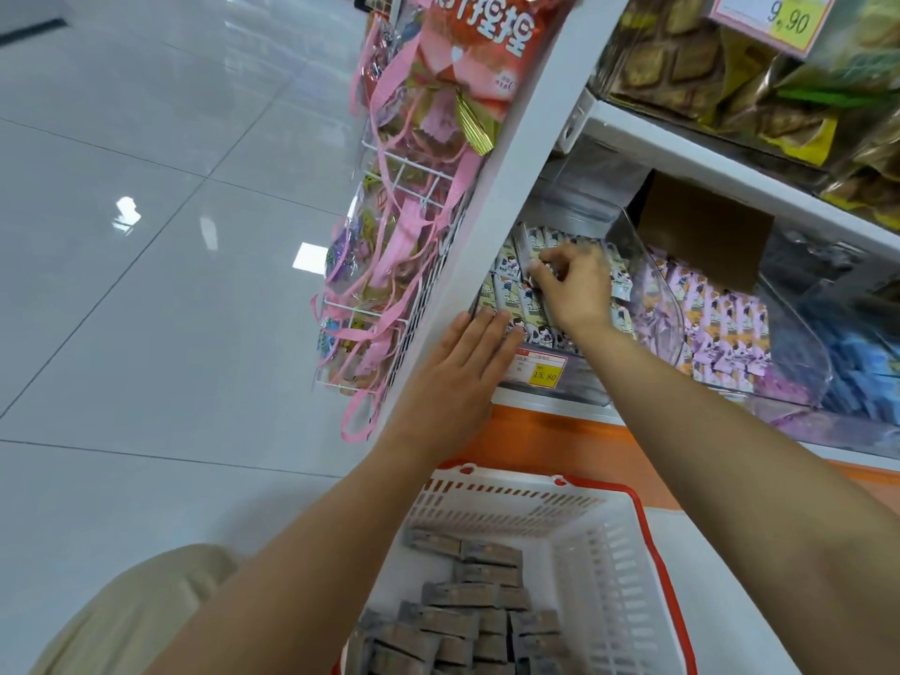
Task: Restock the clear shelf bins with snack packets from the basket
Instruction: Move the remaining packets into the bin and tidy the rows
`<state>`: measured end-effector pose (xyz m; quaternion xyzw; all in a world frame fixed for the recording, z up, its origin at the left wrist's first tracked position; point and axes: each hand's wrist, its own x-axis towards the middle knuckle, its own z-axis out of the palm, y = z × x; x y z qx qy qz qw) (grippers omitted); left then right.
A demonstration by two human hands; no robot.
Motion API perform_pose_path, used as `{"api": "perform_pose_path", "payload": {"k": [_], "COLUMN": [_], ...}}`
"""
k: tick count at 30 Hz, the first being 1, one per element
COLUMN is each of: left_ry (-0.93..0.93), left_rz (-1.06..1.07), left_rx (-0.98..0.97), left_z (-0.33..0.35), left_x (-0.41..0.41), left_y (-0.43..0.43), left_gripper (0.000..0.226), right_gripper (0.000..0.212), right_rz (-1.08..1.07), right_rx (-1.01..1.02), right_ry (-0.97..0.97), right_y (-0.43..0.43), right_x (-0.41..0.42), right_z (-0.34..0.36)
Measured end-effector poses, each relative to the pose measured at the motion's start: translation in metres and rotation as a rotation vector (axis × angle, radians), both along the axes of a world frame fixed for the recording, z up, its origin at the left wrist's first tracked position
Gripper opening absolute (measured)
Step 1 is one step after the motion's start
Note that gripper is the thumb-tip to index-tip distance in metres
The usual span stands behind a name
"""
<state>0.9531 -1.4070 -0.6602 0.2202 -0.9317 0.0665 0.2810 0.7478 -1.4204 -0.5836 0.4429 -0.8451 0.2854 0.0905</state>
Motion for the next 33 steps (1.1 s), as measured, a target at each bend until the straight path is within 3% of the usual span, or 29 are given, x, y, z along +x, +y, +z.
{"api": "perform_pose_path", "payload": {"k": [7,11,16,22,25,28,30,33], "left_ry": [-0.018,-0.016,-0.001,-0.004,-0.088,-0.175,-0.238,-0.462], "left_rz": [0.006,-0.001,-0.005,0.027,-0.062,-0.234,-0.287,-0.2], "left_rx": [0.005,0.039,0.076,0.095,-0.023,-0.101,-0.07,0.101], "left_z": [-0.001,0.0,0.002,0.013,0.007,-0.014,-0.034,-0.06], "left_x": [-0.001,-0.002,-0.004,0.0,0.001,-0.006,-0.009,-0.011], "left_y": [0.0,0.001,0.002,0.017,0.03,0.05,0.058,0.067], "left_gripper": [0.08,0.088,0.087,0.091,0.091,0.07,0.056,0.07], "right_gripper": [0.029,0.025,0.017,0.015,0.014,0.013,0.012,0.009], "right_rz": [0.046,0.142,0.304,0.34,0.32,0.278,0.258,0.198], "right_rx": [0.044,-0.029,-0.09,-0.163,-0.238,-0.249,-0.179,-0.011], "right_ry": [-0.056,-0.135,-0.145,-0.152,-0.168,-0.138,-0.168,-0.191], "right_y": [0.009,0.026,0.076,0.136,0.157,0.181,0.2,0.234], "right_x": [0.004,0.012,0.025,0.029,0.032,0.033,0.032,0.029], "right_z": [0.006,0.013,0.021,0.011,-0.003,-0.027,-0.053,-0.1]}}
